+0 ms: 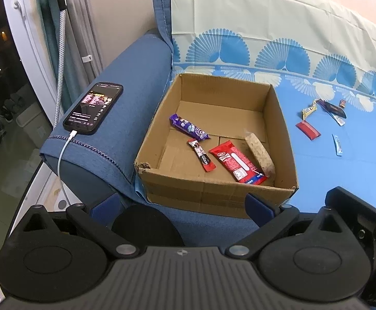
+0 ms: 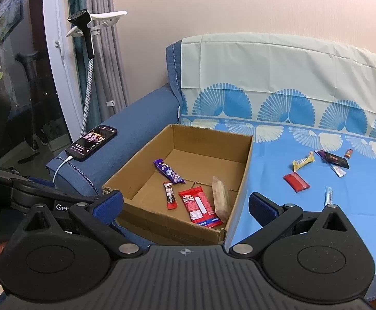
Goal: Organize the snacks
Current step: 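Grasp the yellow bar with the left tool while the right tool grasps the dark chocolate bar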
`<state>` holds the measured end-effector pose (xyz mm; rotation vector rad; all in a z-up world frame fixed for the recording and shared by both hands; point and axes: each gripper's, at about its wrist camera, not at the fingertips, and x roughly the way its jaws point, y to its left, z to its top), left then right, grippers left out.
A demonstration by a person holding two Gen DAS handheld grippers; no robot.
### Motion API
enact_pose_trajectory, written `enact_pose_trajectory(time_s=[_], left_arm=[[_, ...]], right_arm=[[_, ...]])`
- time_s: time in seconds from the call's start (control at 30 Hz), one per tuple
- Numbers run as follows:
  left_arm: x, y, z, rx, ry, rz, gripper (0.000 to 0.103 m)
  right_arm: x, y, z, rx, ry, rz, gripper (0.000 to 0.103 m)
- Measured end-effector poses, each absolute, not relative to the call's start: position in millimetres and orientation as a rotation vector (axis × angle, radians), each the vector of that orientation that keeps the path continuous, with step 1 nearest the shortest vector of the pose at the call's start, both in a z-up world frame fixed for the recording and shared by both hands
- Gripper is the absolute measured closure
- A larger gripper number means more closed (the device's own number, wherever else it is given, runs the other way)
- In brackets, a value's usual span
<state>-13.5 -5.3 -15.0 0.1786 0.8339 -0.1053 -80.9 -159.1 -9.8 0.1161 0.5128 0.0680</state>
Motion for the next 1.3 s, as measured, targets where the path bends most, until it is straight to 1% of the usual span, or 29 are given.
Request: enact_pose_trajectory(time_s=[0.27,0.57,0.83,1.0,1.17,1.3], left_arm=[[-6,-23,-13,0.203,0.841,-0.129,0.0],[23,-88,-9,0.262,0.867,-0.215,0.0],[71,-178,-6,0.283,0.905,-0.336,0.0],[117,-248,-17,0.313,0.913,-0.375,0.0],[179,-320,-44,0.343,0.933,-0.399,0.0],[234,-376,-86,0.386,0.968,-0.408,0.0]], right_arm=[[-77,-173,-13,0.146,0.502,0.043,0.001],[-79,-229,-23,0.215,0.477,-0.085,0.001],[-71,-320,-31,0.241,0.46,-0.258,0.001],[-47,-387,-37,0.222,0.444,-0.347,0.001],[6,-460,-59,0.213,0.443,-0.388,0.001],[71,-512,-93,0.145,0.493,-0.376,0.001]])
